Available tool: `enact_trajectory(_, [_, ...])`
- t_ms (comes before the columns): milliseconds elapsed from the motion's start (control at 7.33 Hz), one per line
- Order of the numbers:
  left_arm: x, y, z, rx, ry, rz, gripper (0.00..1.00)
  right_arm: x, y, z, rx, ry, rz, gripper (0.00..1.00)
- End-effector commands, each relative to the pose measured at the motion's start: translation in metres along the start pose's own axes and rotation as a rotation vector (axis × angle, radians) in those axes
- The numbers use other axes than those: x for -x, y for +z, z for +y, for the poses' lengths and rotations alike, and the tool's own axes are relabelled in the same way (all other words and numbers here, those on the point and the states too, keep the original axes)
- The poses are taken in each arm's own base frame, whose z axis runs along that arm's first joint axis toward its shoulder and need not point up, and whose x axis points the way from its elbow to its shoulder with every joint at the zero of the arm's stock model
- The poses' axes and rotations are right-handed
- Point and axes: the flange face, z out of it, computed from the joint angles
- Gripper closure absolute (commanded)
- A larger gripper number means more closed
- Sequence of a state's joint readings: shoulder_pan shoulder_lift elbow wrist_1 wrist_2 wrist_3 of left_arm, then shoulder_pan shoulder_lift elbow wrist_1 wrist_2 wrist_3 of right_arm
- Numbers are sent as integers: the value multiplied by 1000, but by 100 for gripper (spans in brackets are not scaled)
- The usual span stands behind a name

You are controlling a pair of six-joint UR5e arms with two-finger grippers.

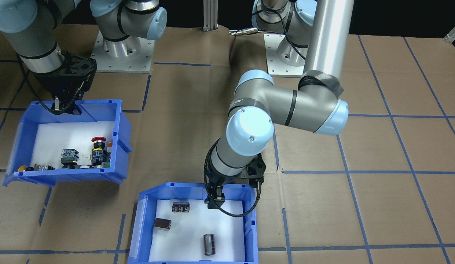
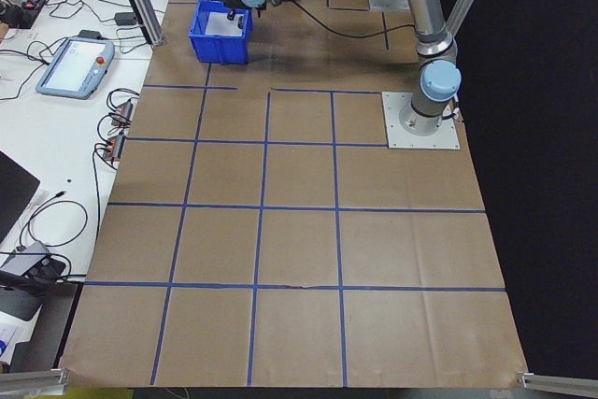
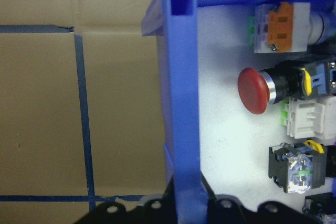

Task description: Place battery box in front

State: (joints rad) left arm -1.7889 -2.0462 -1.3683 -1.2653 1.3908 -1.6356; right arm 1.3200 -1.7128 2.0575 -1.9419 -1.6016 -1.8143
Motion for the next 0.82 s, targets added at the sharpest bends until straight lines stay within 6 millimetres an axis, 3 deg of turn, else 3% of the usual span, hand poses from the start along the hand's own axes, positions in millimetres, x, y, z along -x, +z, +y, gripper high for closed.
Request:
enact_trajectory(0, [43,-69,-19,-91,353,-88,1,40,13,-13,-11,12,-12,95])
enact_trajectory(136, [72,-100,-19,-110,525,-119,1,54,17,-22,-11,75,-15,95])
enact_trajectory(409, [127,-153,-48,-96,872,-120,1,71,21,-77,-11,61,-23,95])
enact_trajectory(545, [168,-171,-57,-99,1125,-112,1,83,20,-112,-8,46,-19,95])
enact_trajectory(682, [206,-167,-65,-90,1253,-124,1,95,19,-141,-5,38,-18,95])
